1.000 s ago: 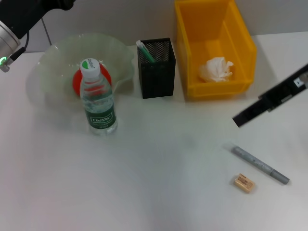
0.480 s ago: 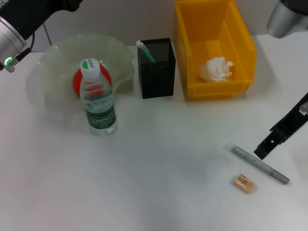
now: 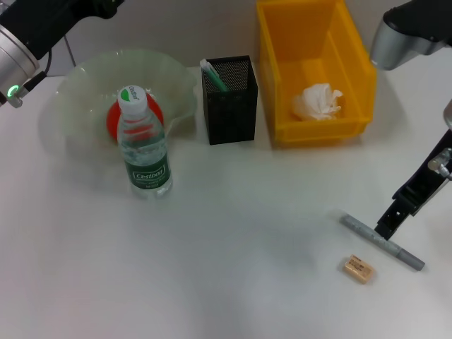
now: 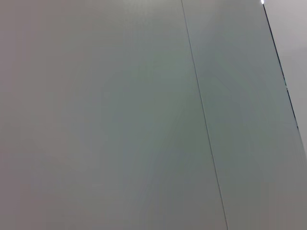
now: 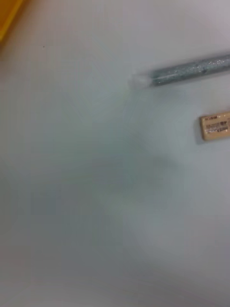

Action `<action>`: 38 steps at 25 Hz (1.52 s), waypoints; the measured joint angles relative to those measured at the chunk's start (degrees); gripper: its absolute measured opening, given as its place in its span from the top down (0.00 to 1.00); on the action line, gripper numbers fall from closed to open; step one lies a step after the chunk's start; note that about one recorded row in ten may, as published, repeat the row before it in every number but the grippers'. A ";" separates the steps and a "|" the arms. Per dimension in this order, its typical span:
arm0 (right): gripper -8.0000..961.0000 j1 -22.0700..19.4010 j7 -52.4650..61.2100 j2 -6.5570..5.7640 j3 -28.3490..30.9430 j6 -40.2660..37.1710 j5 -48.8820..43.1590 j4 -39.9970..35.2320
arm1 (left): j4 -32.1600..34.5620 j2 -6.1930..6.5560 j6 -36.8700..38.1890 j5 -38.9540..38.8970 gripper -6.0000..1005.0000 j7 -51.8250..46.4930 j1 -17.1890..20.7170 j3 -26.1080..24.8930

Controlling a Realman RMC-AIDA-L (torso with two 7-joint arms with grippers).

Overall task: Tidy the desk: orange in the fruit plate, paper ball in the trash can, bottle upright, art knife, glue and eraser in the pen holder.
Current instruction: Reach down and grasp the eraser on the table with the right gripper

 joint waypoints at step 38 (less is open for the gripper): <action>0.29 7.74 0.36 1.34 -14.27 10.51 2.55 21.84 | -0.80 0.08 0.48 -0.60 0.30 1.10 -0.05 0.09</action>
